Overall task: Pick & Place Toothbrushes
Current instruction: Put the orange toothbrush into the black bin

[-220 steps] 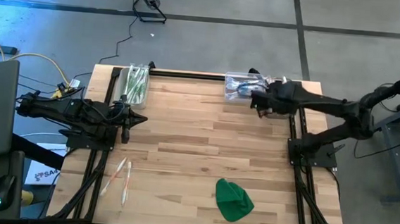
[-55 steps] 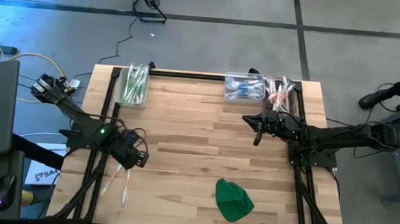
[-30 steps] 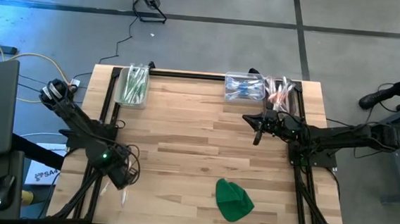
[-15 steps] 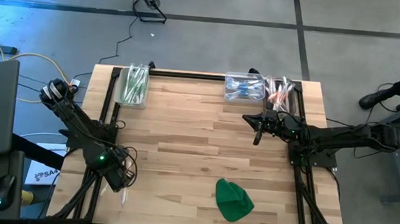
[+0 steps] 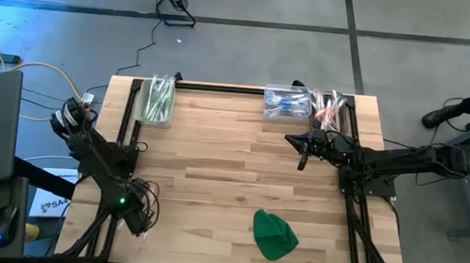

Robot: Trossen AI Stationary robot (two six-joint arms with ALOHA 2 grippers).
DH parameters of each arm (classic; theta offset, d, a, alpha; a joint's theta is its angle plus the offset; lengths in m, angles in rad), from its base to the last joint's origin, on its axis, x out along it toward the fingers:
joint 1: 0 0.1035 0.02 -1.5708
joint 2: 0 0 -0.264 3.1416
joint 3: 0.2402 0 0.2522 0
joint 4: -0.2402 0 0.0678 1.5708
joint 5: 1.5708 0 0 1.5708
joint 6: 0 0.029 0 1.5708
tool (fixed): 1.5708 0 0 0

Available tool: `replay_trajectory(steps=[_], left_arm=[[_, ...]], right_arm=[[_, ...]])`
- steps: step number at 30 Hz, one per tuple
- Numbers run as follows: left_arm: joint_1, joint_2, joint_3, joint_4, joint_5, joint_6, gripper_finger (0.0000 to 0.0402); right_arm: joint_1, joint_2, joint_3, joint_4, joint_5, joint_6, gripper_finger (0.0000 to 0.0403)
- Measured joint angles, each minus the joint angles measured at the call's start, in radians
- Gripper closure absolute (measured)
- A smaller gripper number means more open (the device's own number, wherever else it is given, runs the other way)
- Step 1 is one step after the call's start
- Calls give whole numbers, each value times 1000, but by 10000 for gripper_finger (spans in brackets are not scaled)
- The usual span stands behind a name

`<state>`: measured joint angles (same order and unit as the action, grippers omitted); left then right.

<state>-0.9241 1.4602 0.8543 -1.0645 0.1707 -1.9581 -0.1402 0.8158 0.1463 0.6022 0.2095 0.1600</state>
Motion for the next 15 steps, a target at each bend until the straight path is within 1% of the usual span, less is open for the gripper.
replay_trajectory(steps=[5,10,13,15], left_arm=[[-45,9,0,52,-5,-78,286],[-88,9,0,47,-7,-157,286],[-103,9,-31,97,-51,-197,286],[-106,9,-64,173,-89,-202,286]], right_arm=[[0,0,0,0,0,0,401],[0,0,0,0,0,0,401],[0,0,0,0,0,0,401],[0,0,0,0,0,0,401]])
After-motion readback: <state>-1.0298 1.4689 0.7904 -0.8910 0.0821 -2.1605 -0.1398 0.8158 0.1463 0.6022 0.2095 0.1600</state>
